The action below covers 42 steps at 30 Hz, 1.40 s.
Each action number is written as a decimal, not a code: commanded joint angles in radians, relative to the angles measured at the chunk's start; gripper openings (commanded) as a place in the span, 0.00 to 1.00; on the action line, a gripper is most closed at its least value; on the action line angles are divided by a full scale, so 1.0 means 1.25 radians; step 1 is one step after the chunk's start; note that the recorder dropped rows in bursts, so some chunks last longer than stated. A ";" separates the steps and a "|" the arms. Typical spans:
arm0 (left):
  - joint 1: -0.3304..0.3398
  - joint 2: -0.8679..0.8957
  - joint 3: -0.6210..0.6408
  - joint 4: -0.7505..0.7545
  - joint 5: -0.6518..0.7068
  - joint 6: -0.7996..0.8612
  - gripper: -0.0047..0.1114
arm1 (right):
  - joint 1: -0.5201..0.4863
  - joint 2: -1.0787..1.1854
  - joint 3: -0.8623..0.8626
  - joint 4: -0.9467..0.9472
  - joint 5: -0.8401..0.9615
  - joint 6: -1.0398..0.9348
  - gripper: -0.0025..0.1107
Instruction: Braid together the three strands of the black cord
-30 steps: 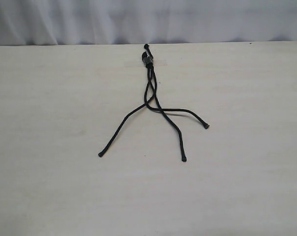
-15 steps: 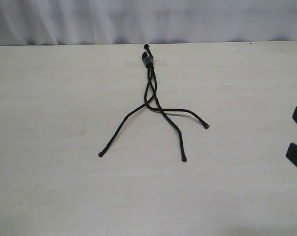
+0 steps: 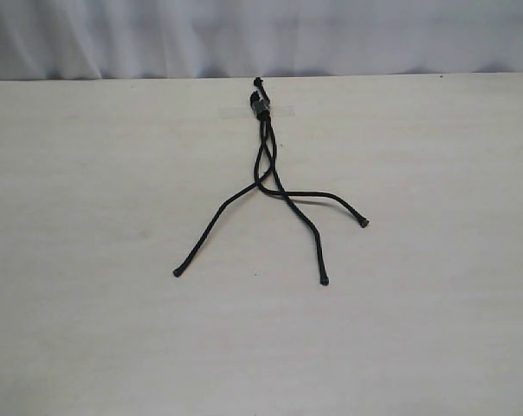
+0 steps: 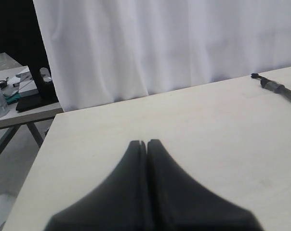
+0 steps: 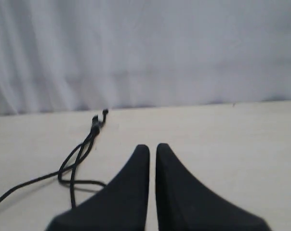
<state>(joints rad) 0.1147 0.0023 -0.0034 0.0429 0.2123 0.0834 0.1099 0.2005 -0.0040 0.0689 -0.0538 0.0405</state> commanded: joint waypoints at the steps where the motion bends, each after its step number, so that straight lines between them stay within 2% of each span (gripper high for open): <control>1: 0.000 -0.002 0.003 0.004 -0.008 -0.007 0.04 | -0.068 -0.126 0.003 0.002 0.096 -0.002 0.06; 4: 0.000 -0.002 0.003 0.004 -0.008 -0.007 0.04 | -0.096 -0.160 0.003 -0.007 0.157 -0.002 0.06; 10: 0.000 -0.002 0.003 0.004 -0.008 -0.007 0.04 | -0.096 -0.160 0.003 -0.007 0.209 -0.041 0.06; 42: 0.000 -0.002 0.003 0.002 -0.007 -0.007 0.04 | -0.096 -0.160 0.003 0.017 0.209 -0.032 0.06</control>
<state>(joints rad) 0.1147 0.0023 -0.0034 0.0473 0.2123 0.0834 -0.0058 0.0055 -0.0024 0.0844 0.2035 0.0070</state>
